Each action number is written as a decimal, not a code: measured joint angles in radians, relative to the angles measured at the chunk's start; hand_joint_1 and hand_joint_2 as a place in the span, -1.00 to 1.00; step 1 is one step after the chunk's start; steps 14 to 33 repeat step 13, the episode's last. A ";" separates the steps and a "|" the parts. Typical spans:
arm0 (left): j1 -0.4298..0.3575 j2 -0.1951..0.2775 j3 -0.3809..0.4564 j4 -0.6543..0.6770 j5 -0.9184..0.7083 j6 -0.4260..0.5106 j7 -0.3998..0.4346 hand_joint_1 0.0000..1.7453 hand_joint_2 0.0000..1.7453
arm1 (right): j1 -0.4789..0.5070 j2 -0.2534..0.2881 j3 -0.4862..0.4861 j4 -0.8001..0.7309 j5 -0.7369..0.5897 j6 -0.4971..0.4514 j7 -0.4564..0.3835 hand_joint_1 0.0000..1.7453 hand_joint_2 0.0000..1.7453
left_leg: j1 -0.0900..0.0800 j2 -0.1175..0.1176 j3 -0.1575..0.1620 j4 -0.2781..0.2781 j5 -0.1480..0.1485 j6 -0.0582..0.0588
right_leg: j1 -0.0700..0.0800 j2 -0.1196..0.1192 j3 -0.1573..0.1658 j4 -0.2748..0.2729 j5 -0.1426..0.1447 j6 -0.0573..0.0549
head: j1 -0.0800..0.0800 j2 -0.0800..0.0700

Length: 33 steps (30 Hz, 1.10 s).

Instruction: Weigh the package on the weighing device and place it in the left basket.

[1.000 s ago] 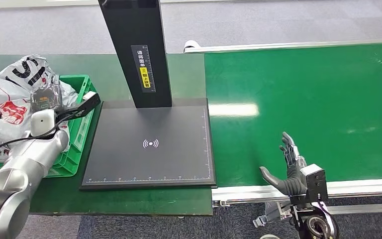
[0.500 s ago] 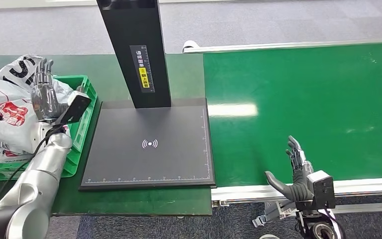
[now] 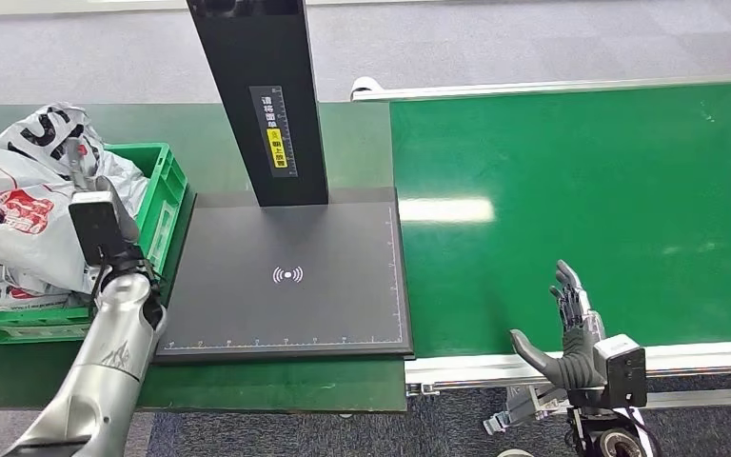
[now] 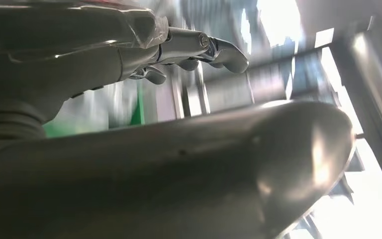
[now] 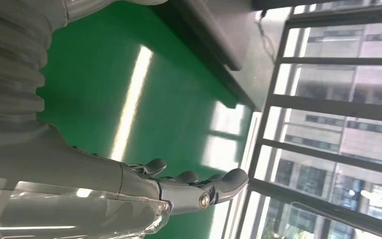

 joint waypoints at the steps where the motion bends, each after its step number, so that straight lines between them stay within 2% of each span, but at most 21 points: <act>1: 0.033 -0.006 -0.035 -0.047 0.041 -0.038 0.000 -1.00 -1.00 | 0.000 0.000 0.000 -0.003 -0.006 0.004 -0.005 -1.00 1.00 | 0.000 0.000 0.000 0.000 0.000 0.000 | 0.000 0.000 0.000 0.000 0.000 0.000 | 0.000 0.000; 4: 0.098 -0.018 -0.112 -0.141 0.082 -0.073 -0.001 -1.00 -1.00 | -0.001 0.000 -0.001 -0.009 -0.014 0.010 -0.010 -1.00 1.00 | 0.000 0.000 0.000 0.000 0.000 0.000 | 0.000 0.000 0.000 0.000 0.000 0.000 | 0.000 0.000; 13: 0.227 -0.028 -0.231 -0.296 0.068 -0.239 0.037 -1.00 -1.00 | -0.041 0.017 0.009 0.019 -0.017 0.101 0.029 -1.00 1.00 | 0.000 0.001 0.001 0.000 0.000 0.000 | 0.000 0.000 0.001 0.000 0.000 0.000 | 0.000 0.000; 33: 0.227 -0.028 -0.231 -0.296 0.068 -0.239 0.037 -1.00 -1.00 | -0.041 0.017 0.009 0.019 -0.017 0.101 0.029 -1.00 1.00 | 0.000 0.001 0.001 0.000 0.000 0.000 | 0.000 0.000 0.001 0.000 0.000 0.000 | 0.000 0.000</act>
